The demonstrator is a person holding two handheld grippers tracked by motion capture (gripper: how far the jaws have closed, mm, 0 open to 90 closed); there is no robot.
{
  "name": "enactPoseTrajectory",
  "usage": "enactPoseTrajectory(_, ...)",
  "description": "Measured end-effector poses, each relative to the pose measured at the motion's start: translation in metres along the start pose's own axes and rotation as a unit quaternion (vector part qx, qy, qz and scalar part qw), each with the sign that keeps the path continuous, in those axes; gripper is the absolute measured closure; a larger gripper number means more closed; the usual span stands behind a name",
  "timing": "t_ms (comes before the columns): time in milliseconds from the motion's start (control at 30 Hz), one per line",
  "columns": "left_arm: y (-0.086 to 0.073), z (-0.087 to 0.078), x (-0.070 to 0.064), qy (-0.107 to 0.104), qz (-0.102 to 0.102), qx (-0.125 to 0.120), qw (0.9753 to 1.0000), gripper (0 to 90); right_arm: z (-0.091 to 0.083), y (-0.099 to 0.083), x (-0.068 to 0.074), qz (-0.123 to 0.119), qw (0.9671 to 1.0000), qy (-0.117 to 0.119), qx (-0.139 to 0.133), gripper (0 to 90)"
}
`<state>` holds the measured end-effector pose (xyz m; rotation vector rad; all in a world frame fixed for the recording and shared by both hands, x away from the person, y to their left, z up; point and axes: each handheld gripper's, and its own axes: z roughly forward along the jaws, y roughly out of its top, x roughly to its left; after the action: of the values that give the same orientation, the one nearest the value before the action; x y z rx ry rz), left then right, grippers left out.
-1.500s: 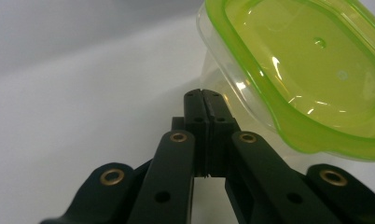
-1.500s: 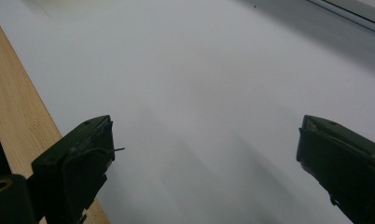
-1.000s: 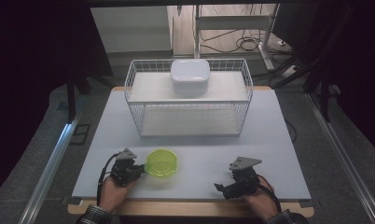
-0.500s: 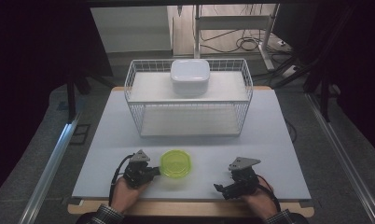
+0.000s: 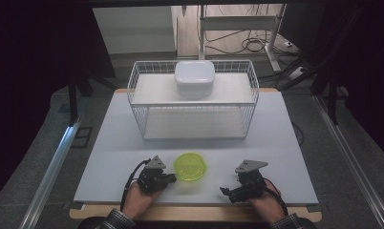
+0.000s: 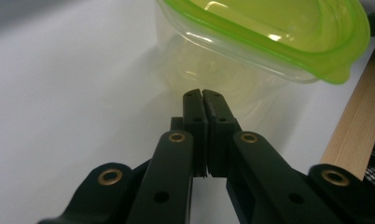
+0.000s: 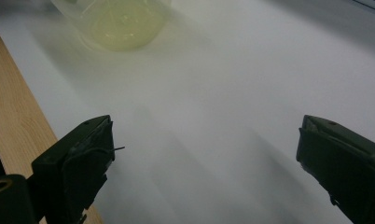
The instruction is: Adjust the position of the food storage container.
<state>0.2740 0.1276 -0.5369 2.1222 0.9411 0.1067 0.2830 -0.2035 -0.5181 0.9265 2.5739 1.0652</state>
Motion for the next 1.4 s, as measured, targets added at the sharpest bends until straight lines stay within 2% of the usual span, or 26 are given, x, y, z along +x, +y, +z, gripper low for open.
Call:
enactPoseTrajectory(133,0.001,0.005,-0.006,0.009,0.020,0.007,0.9997,87.8,0.000,0.000,0.000,-0.001,1.0000,0.000,0.001,4.5)
enactPoseTrajectory(267,0.000,0.002,-0.005,0.019,0.021,0.000,0.9996,82.5,-0.001,-0.001,-0.001,0.000,1.0000,0.000,-0.001,4.6)
enactPoseTrajectory(333,0.000,-0.003,-0.005,0.029,0.020,-0.008,0.9993,74.4,-0.002,-0.001,-0.001,0.001,1.0000,0.000,-0.003,4.5)
enactPoseTrajectory(433,-0.001,-0.011,-0.006,0.050,0.025,-0.020,0.9982,56.3,-0.003,0.000,-0.002,0.004,1.0000,0.002,-0.007,4.5)
enactPoseTrajectory(567,-0.004,-0.022,-0.006,0.065,0.012,-0.036,0.9972,38.4,-0.006,0.000,-0.004,0.007,0.9998,0.002,-0.019,4.1)
enactPoseTrajectory(733,-0.012,-0.040,-0.005,0.061,0.008,-0.062,0.9962,20.7,-0.009,0.002,-0.006,0.007,0.9994,0.000,-0.034,2.3)
enactPoseTrajectory(900,-0.020,-0.052,-0.006,0.080,0.015,-0.066,0.9945,6.4,-0.011,0.003,-0.005,-0.006,0.9985,0.013,-0.052,1.0)
enactPoseTrajectory(1100,-0.034,-0.058,-0.013,0.112,0.042,-0.046,0.9917,3.0,-0.011,0.003,-0.004,-0.011,0.9986,0.013,-0.050,0.3)
enactPoseTrajectory(1200,-0.039,-0.061,-0.014,0.112,0.038,-0.054,0.9915,2.3,-0.010,0.003,-0.005,-0.011,0.9988,0.006,-0.048,0.0)
enactPoseTrajectory(1400,-0.044,-0.065,-0.011,0.112,0.034,-0.061,0.9913,1.6,-0.008,0.003,-0.007,0.000,0.9988,0.009,-0.048,0.0)
